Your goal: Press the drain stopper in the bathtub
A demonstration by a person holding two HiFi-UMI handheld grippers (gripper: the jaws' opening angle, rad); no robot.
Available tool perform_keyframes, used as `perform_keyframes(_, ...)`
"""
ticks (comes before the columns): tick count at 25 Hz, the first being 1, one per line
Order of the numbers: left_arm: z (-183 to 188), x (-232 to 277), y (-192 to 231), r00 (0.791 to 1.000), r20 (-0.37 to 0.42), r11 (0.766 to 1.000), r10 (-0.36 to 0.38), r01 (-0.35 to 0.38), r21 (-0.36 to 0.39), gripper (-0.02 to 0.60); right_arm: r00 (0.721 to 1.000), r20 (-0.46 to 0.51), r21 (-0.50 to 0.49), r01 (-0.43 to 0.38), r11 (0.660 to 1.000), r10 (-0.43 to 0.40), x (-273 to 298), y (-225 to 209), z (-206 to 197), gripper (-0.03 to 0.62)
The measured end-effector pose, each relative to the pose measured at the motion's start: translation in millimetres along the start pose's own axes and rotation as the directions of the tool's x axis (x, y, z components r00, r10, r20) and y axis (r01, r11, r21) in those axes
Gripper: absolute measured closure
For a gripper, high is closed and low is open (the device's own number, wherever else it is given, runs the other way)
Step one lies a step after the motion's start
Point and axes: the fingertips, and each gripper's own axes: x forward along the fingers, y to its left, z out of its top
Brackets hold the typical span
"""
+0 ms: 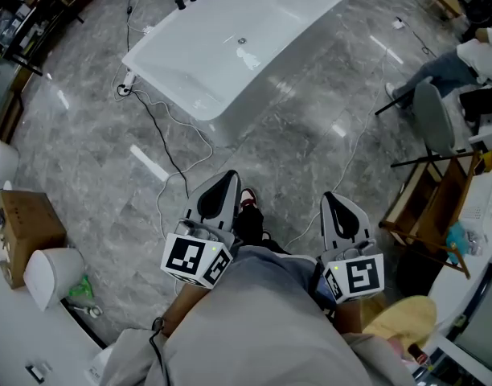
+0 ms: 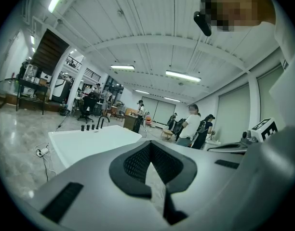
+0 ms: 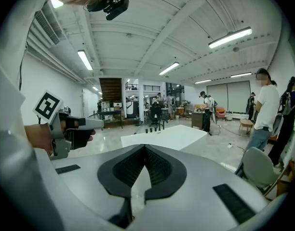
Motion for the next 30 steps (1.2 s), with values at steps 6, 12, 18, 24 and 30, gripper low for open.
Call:
perform_keyframes(6, 19.0, 46.3, 37.3, 1.000, 0.004, 1.000, -0.002, 0.002, -0.011, 0.575, 1.000, -0.019, -0.012, -0.001, 1.000, 0.001, 56.5, -15.3, 16.9, 0.579)
perform_keyframes(12, 38.6, 81.6, 71.1, 1.000, 0.022, 1.000, -0.010, 0.010, -0.006, 0.575, 1.000, -0.012, -0.039, -0.012, 0.999, 0.012, 108.6, -22.8, 39.4, 0.579)
perform_keyframes(18, 57.3, 97.3, 96.9, 0.998, 0.057, 1.000, 0.004, -0.003, -0.012, 0.577, 1.000, 0.019, -0.096, -0.010, 0.995, 0.011, 140.6, -29.5, 68.1, 0.579)
perform_keyframes(24, 68.3, 117.3, 103.2, 0.998, 0.070, 1.000, -0.002, 0.001, 0.009, 0.577, 0.998, 0.066, -0.115, 0.016, 0.993, -0.008, 158.5, -45.6, 91.1, 0.579)
perform_keyframes(30, 61.8, 157.0, 100.1, 0.999, 0.038, 1.000, -0.007, 0.006, 0.002, 0.575, 0.999, 0.041, -0.079, -0.005, 0.997, 0.008, 184.0, -68.5, 86.0, 0.579)
